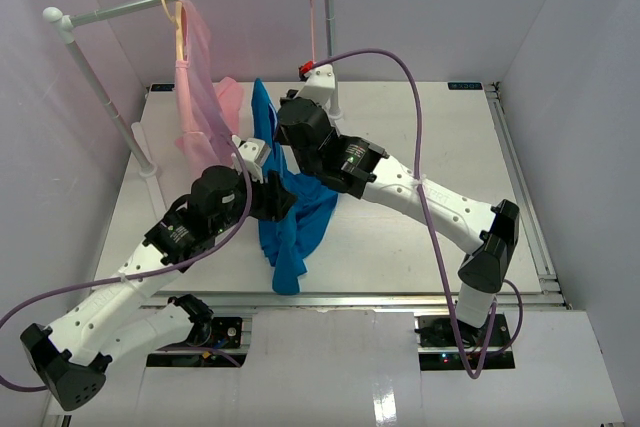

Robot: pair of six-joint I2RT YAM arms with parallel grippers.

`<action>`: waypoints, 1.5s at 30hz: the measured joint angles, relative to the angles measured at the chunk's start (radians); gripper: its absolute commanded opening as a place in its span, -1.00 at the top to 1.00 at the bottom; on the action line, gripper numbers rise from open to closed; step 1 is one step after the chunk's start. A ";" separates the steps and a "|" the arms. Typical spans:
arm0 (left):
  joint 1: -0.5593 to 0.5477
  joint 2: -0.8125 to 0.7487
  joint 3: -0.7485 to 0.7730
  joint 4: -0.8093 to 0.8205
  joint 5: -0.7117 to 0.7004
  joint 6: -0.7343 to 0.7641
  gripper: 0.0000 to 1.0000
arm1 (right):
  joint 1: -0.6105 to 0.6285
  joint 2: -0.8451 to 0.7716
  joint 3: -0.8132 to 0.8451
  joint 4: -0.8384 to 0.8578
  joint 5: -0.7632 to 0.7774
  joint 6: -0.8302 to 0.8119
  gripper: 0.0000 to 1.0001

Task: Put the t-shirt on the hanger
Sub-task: Place the T-shirt at the clothesline.

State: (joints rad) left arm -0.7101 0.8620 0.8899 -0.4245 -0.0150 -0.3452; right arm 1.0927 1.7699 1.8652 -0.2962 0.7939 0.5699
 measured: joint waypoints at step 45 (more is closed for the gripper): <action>-0.005 0.099 -0.021 -0.016 -0.019 0.020 1.00 | 0.001 -0.079 -0.163 0.059 0.062 0.120 0.84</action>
State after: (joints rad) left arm -0.7154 0.9612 0.8691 -0.4406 -0.0339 -0.3253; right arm 1.0935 1.6913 1.7027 -0.2373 0.8555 0.6896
